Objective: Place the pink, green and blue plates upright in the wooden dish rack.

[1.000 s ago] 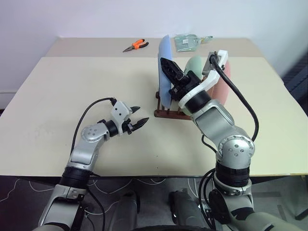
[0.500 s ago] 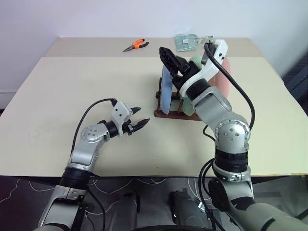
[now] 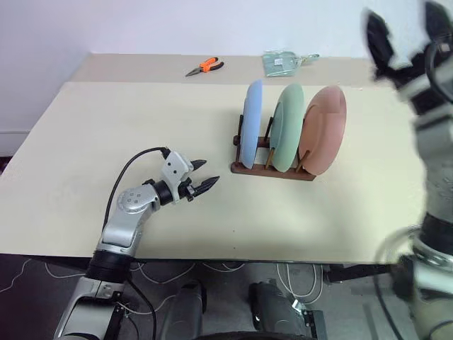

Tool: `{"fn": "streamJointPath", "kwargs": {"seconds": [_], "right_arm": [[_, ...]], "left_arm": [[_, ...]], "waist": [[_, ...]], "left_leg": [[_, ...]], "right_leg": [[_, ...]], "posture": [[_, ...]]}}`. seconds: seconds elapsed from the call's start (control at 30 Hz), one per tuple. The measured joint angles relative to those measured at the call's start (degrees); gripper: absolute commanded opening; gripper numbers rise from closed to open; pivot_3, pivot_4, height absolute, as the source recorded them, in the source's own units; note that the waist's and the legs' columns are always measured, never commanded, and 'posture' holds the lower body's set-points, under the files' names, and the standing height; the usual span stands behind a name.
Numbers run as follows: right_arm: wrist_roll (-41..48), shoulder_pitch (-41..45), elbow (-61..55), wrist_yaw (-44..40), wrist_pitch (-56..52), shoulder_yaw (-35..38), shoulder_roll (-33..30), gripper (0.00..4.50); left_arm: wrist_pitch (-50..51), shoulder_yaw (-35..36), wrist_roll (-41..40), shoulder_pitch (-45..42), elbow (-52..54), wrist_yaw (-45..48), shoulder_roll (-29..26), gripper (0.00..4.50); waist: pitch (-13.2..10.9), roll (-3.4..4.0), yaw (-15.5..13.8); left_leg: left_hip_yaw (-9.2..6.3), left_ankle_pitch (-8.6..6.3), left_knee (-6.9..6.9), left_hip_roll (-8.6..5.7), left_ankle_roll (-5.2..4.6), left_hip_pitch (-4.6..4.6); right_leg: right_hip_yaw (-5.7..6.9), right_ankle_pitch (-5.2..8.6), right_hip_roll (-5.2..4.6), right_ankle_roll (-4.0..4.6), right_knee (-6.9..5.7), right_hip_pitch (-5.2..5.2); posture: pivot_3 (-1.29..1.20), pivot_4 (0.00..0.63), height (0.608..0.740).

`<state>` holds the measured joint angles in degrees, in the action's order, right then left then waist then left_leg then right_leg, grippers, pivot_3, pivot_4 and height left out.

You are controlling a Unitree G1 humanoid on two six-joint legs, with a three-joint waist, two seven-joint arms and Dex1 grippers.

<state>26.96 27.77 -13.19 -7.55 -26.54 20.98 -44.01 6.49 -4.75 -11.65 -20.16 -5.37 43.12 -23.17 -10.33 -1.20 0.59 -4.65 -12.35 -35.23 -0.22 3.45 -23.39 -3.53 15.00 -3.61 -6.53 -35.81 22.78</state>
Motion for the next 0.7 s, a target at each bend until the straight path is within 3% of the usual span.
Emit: {"fn": "streamJointPath", "kwargs": {"seconds": [0.13,0.23,0.7], "right_arm": [[-7.66,-19.04,4.94,-8.31,3.21,-4.49,-1.90,4.46],[-8.99,-24.86,5.30,-13.29,7.24,-6.86,-0.42,4.46],[-10.53,-20.60,13.93,-18.94,15.37,-7.28,7.21,4.46]], "left_arm": [[-1.18,0.85,1.18,-0.22,-2.57,-1.79,-0.23,2.99],[-2.61,1.28,2.20,0.25,-4.05,-2.40,-1.59,2.99],[-3.50,5.33,2.83,9.38,-0.07,-6.45,-4.88,2.99]], "waist": [[-0.08,0.24,0.96],[-0.11,0.48,2.09],[-0.17,0.34,1.05]], "left_leg": [[0.27,0.00,0.04,0.04,-0.01,0.12],[0.31,0.00,0.01,0.07,-0.01,0.23],[0.31,0.00,-0.05,0.04,-0.01,0.23]], "right_leg": [[-0.33,-0.03,0.03,-0.06,-0.26,0.14],[-0.40,-0.03,0.10,-0.07,-0.32,0.11],[-0.43,-0.01,0.05,-0.04,-0.23,0.01]], "posture": [[0.00,0.150,0.740],[0.00,0.150,0.740],[0.00,0.150,0.740]]}}
